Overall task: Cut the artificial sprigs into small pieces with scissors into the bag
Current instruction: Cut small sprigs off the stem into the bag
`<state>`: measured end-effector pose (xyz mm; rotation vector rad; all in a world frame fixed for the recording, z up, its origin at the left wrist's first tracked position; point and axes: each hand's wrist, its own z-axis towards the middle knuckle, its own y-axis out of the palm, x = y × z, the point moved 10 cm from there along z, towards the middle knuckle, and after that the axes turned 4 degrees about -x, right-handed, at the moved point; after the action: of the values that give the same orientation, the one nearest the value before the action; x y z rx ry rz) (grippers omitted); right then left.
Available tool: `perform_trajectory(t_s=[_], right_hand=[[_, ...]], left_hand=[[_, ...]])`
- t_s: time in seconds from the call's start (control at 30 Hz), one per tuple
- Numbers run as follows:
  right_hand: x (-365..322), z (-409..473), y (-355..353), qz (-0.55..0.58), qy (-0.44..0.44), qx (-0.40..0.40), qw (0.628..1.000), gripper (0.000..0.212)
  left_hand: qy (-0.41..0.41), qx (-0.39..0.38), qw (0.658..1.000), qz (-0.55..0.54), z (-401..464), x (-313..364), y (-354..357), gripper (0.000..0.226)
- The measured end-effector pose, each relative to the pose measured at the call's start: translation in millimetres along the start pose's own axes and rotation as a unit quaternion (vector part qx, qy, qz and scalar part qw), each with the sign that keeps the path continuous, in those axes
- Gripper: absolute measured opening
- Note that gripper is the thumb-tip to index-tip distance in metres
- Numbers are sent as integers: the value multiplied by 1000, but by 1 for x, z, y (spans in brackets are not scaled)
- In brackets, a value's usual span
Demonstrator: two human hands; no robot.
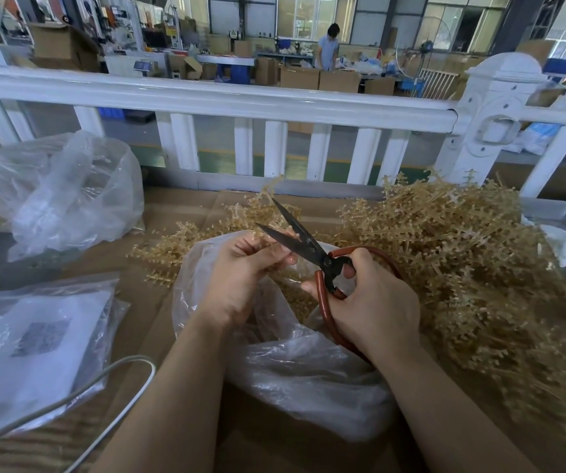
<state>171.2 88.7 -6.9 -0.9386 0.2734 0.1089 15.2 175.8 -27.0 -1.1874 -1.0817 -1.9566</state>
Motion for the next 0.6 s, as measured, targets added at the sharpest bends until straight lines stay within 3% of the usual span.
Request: perform_trajectory(t_s=[0.2,0.6], right_hand=[[0,-1,-4,-3,23,-1,1000,58],[4,-3,0,17,19,-6,1000,69]], left_hand=[[-3,-13,1000,-7,0,-1,3,12],[-6,-21,1000,-21,0,-1,4,3]])
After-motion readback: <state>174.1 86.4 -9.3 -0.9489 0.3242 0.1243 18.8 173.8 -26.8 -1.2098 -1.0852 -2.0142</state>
